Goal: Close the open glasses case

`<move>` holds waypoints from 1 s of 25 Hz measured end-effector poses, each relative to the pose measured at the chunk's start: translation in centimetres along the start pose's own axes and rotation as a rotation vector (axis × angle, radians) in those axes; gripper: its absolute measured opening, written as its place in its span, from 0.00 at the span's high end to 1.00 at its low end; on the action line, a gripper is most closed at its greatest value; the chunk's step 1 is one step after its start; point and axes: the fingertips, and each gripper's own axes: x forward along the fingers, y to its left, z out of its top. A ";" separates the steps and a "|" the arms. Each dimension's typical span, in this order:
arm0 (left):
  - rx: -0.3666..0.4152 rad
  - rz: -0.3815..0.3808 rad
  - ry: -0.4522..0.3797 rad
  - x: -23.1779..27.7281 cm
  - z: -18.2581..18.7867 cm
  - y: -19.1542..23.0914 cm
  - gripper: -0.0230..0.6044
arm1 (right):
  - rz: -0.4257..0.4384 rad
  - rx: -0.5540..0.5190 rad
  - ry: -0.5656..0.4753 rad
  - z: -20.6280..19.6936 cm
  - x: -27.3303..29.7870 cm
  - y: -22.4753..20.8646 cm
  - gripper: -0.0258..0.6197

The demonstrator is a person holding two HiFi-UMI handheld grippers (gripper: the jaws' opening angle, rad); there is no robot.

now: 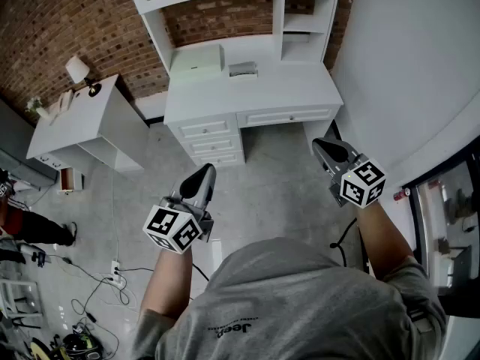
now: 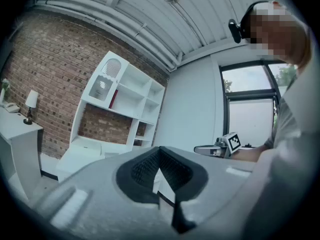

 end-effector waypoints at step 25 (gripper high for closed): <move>0.025 0.041 -0.020 3.8 -0.1 -4.9 0.97 | 0.055 -0.004 -0.036 0.4 -4.1 -4.1 0.95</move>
